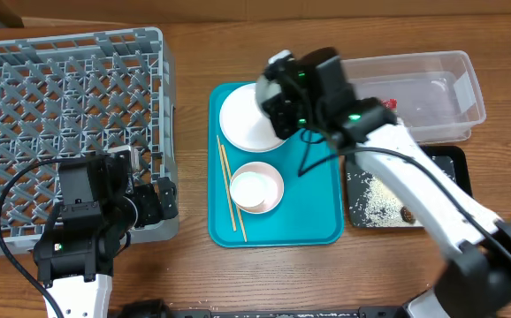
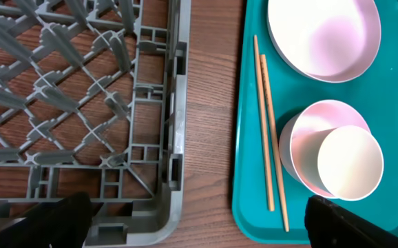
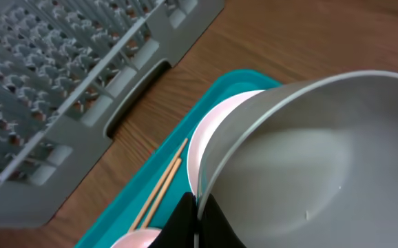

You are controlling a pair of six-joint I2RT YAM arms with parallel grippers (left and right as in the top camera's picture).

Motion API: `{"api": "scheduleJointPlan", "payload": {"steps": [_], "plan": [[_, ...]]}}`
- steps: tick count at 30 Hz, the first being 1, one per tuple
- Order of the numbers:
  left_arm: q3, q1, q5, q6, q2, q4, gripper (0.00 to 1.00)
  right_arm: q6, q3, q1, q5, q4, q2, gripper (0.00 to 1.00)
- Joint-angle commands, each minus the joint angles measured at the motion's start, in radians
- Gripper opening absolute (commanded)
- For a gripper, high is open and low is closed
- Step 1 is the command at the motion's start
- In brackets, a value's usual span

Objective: Sort waste into correct bins and load items into the dishwasher
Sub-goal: 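Carry the empty steel bowl left and set it on the white plate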

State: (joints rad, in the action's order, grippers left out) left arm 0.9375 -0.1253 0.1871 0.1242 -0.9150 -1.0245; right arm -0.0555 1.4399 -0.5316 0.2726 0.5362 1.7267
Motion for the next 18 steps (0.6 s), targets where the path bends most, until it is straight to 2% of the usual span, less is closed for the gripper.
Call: {"api": "scheduleJointPlan", "payload": {"steps": [1, 9, 10, 11, 14, 16, 18], "plan": [[0.021, -0.005, 0.013, -0.016, -0.001, 0.004, 1.00, 0.004, 0.019, -0.026, -0.021, -0.062, 0.113, 0.04], [0.021, -0.005, 0.013, -0.016, -0.001, 0.003, 1.00, 0.005, 0.019, -0.063, -0.021, -0.124, 0.267, 0.04], [0.021, -0.005, 0.013, -0.016, -0.001, 0.004, 1.00, 0.005, 0.019, -0.064, -0.020, -0.119, 0.267, 0.13], [0.021, -0.006, 0.013, -0.016, -0.001, 0.004, 1.00, 0.005, 0.023, -0.064, -0.017, -0.106, 0.256, 0.16], [0.021, -0.005, 0.012, -0.016, -0.001, 0.005, 1.00, 0.007, 0.045, -0.061, -0.018, -0.030, 0.206, 0.18], [0.021, -0.005, 0.012, -0.016, -0.001, 0.005, 1.00, 0.008, 0.072, -0.049, -0.018, 0.049, 0.157, 0.31], [0.021, -0.005, 0.012, -0.016, -0.001, 0.005, 1.00, 0.008, 0.106, -0.035, -0.018, 0.142, 0.103, 0.35]]}}
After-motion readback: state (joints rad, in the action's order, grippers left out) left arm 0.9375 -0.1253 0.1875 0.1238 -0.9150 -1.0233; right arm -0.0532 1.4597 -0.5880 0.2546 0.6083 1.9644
